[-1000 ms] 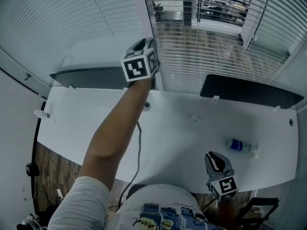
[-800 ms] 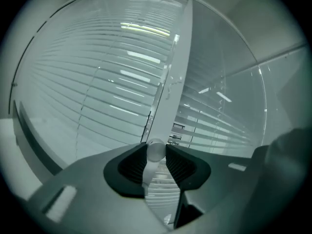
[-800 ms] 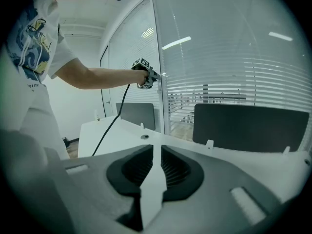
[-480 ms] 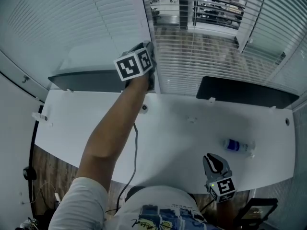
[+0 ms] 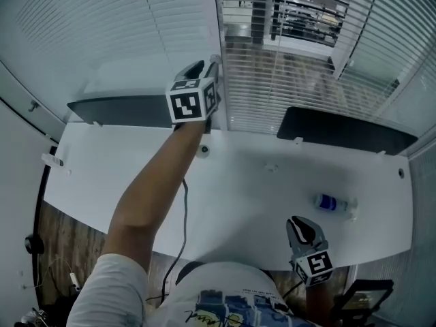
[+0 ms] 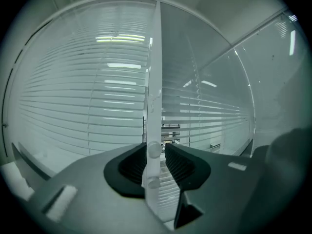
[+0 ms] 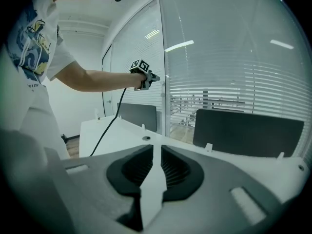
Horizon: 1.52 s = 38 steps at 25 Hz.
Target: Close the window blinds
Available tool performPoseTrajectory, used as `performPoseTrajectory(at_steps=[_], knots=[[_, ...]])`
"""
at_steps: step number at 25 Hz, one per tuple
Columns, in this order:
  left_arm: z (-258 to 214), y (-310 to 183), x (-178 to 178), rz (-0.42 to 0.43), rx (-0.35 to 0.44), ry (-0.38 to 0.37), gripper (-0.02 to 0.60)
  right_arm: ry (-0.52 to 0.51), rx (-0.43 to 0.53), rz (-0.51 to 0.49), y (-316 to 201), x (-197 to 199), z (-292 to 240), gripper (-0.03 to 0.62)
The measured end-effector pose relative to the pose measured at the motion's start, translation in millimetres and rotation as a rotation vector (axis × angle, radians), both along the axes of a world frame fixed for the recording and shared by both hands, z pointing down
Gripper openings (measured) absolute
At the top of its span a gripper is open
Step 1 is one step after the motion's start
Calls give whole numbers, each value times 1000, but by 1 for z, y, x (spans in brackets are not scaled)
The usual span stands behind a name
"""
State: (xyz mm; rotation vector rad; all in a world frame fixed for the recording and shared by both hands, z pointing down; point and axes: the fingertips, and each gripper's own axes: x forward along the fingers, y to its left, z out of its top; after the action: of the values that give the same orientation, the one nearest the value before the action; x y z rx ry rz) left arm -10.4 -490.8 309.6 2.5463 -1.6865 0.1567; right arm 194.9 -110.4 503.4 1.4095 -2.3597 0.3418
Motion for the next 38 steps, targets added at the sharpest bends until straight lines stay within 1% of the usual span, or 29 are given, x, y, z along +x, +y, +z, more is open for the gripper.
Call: performPoseTrajectory(at_steps=[3, 6, 9, 13, 16, 21, 26, 30, 34, 38], knots=[[-5, 17, -10, 3, 22, -32, 112, 22, 9, -9, 4, -6, -4, 37], [-8, 36, -19, 23, 36, -46, 107, 30, 16, -4, 8, -15, -11, 37], [-7, 60, -30, 48, 50, -52, 97, 43, 31, 1, 12, -25, -19, 37], [-2, 94, -48, 70, 56, -52, 48, 63, 52, 1, 17, -40, -29, 37], [0, 120, -65, 83, 68, -64, 34, 75, 65, -1, 22, -53, -34, 37], [8, 166, -98, 104, 58, -58, 5, 80, 91, -16, 31, -78, -45, 37], [22, 215, -118, 160, 34, -50, 5, 88, 119, -19, 40, -100, -65, 37], [33, 258, -131, 201, 31, -80, 5, 89, 130, -20, 53, -113, -73, 37], [45, 297, -137, 254, 15, -69, 5, 79, 142, -31, 67, -130, -83, 37], [57, 348, -152, 293, 3, -68, 5, 80, 158, -47, 95, -154, -88, 37]])
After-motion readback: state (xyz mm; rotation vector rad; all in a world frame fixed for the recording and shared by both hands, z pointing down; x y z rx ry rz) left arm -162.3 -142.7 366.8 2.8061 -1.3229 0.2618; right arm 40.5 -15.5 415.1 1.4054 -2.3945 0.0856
